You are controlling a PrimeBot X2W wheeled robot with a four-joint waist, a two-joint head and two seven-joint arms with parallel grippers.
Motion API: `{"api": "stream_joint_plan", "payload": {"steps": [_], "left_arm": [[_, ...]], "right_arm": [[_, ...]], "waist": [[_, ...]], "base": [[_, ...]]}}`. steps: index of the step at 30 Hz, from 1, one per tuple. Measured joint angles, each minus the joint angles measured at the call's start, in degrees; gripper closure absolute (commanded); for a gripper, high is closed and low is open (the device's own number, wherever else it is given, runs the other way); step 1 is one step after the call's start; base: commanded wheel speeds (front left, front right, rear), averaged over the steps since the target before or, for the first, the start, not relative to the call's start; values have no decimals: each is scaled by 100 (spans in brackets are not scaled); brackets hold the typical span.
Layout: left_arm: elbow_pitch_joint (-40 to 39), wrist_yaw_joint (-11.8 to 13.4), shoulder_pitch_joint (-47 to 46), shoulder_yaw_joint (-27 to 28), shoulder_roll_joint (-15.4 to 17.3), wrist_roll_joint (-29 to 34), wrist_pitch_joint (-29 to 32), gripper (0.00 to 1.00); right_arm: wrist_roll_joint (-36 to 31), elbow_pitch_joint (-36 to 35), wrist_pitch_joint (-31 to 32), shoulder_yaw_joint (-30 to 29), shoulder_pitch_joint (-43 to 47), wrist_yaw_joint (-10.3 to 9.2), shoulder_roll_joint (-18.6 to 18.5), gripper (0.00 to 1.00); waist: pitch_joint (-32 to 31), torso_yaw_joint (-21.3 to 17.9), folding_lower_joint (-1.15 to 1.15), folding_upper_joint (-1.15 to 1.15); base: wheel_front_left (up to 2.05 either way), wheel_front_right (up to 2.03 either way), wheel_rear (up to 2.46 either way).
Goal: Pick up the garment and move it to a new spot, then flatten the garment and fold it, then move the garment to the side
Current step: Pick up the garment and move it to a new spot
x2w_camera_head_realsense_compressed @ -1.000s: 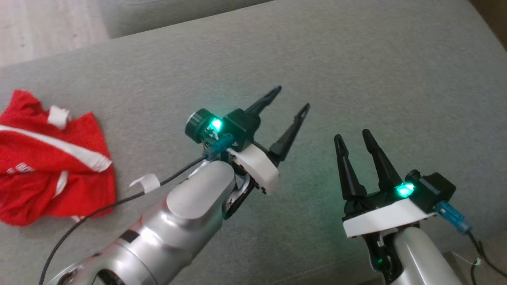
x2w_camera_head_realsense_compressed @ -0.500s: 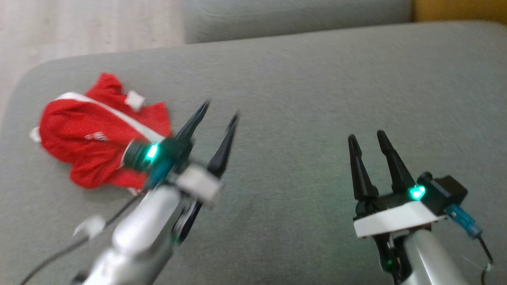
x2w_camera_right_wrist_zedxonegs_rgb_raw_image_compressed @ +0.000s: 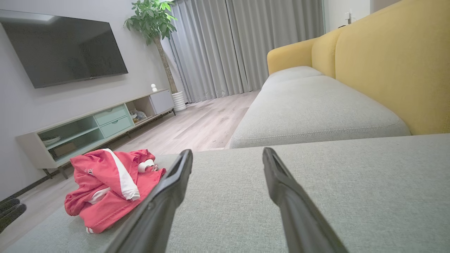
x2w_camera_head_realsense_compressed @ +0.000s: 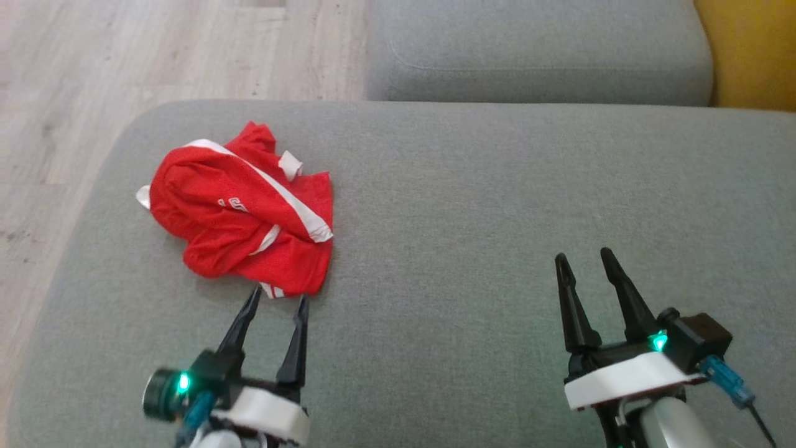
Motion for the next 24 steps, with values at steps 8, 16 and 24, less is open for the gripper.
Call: {"api": "stream_joint_plan", "payload": {"steps": [8,16,24], "left_arm": [[-130,-118,364,376,-252,324,0,0],[7,-382,314,580,-342,568,0,0],[957,-575,-1283,907,-127,597,459,0]], "right_arm": [[5,27,0,-1,96,0,0,0],[26,7,0,-10,92,0,1,0],[-240,-68,0,41,-105,0,0,0]], "waist": [[-34,124,1,0],[104,236,1,0],[795,288,3,0]], "base": [[0,0,0],[0,0,0],[0,0,0]]}}
